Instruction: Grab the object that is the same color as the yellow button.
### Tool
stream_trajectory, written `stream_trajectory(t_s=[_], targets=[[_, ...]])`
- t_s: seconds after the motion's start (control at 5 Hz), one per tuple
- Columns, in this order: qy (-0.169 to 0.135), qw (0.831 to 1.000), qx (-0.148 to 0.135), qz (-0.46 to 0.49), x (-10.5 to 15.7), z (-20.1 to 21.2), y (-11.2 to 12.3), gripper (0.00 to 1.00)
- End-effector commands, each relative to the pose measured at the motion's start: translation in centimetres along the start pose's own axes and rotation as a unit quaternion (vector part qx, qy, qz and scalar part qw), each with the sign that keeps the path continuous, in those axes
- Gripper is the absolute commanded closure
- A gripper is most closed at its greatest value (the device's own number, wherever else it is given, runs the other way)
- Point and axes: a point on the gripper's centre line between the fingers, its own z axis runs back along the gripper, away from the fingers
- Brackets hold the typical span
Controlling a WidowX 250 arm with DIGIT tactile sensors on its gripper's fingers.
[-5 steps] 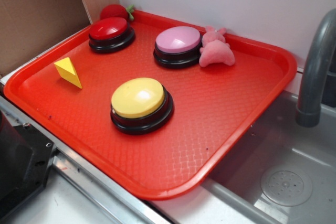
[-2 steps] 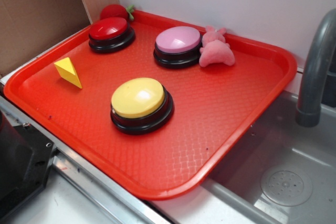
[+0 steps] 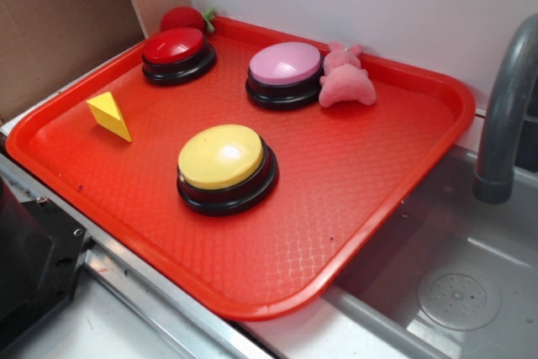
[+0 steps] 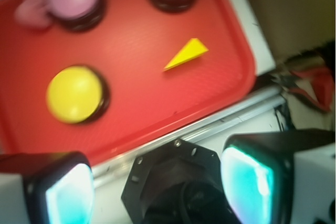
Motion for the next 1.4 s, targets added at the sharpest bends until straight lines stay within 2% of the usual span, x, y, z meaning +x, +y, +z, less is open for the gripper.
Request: stream_trajectory(t_s=[0.0, 0.2, 0.4, 0.6, 0.8, 1.0, 1.2], targets=[[-0.044, 0.977, 0.032, 0.205, 3.5, -3.2, 3.1, 0.00], [-0.060, 0.950, 0.059, 0.299, 4.5, -5.8, 5.0, 0.00], [-0.074, 0.936, 0.049, 0.341, 5.1, -8.7, 6.1, 0.00], [-0.077, 0.926, 0.032, 0.367, 6.5, -11.6, 6.1, 0.00], [-0.081, 0.928, 0.039, 0.361, 7.8, -13.9, 5.0, 0.00], [-0.071, 0.933, 0.019, 0.351, 8.8, -16.1, 3.2, 0.00], [-0.065, 0.940, 0.021, 0.334, 9.0, -18.5, 1.8, 0.00]])
